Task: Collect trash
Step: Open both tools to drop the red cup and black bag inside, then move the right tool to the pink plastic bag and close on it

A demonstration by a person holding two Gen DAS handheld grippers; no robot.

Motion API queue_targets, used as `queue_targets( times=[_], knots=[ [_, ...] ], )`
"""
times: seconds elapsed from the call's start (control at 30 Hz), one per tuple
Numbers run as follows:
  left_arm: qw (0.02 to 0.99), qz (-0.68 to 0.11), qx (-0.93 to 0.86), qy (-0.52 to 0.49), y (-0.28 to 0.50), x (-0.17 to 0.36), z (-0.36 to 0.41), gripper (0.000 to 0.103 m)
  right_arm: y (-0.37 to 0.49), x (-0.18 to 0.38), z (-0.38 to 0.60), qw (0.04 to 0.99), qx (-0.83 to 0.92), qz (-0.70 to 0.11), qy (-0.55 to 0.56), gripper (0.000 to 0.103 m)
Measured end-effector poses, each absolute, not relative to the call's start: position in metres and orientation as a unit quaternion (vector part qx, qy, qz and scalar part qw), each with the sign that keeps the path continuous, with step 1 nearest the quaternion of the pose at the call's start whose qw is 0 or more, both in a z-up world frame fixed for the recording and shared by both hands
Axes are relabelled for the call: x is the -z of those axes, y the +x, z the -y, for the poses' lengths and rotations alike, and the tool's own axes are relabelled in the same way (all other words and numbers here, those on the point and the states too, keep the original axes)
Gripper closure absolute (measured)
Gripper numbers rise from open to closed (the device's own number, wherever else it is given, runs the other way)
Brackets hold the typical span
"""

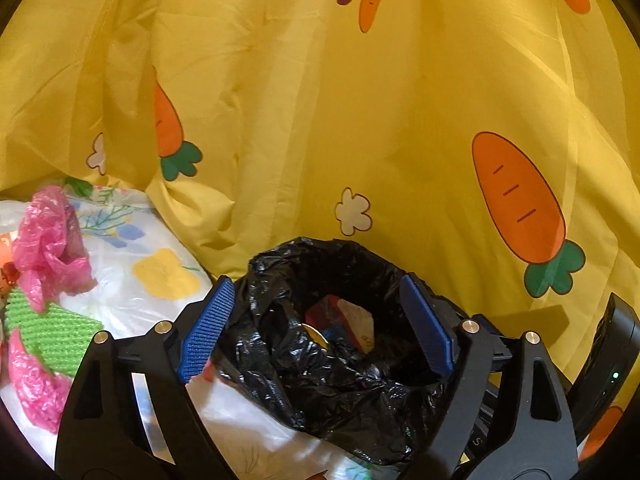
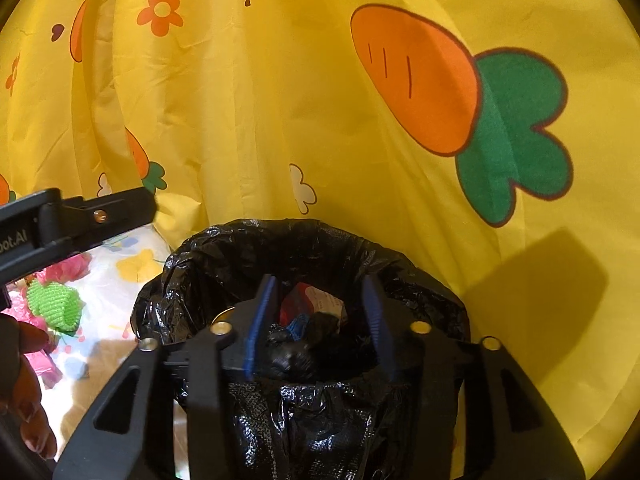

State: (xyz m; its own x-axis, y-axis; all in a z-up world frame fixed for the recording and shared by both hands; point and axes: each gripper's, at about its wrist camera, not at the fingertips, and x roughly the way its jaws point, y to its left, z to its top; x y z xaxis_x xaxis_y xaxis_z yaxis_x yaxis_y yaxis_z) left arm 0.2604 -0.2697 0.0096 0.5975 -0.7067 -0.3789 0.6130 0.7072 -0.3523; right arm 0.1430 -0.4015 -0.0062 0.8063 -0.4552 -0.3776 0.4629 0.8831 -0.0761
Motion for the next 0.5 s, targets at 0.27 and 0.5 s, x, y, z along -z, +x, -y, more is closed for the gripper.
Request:
queue_targets(
  times=[0.27, 0.5],
  knots=[
    [0.919, -0.241, 0.3, -0.091, 0.246, -0.018, 0.226, 0.008, 0.131, -0.003, 0.39, 0.952, 0.246, -0.18, 0.009, 0.02],
    [0.935, -0.224, 0.266, -0.07, 0.215, -0.028, 0.195, 0.007, 0.113, -0.01, 0.378, 0.957, 0.228, -0.18, 0.022, 0.016]
  ],
)
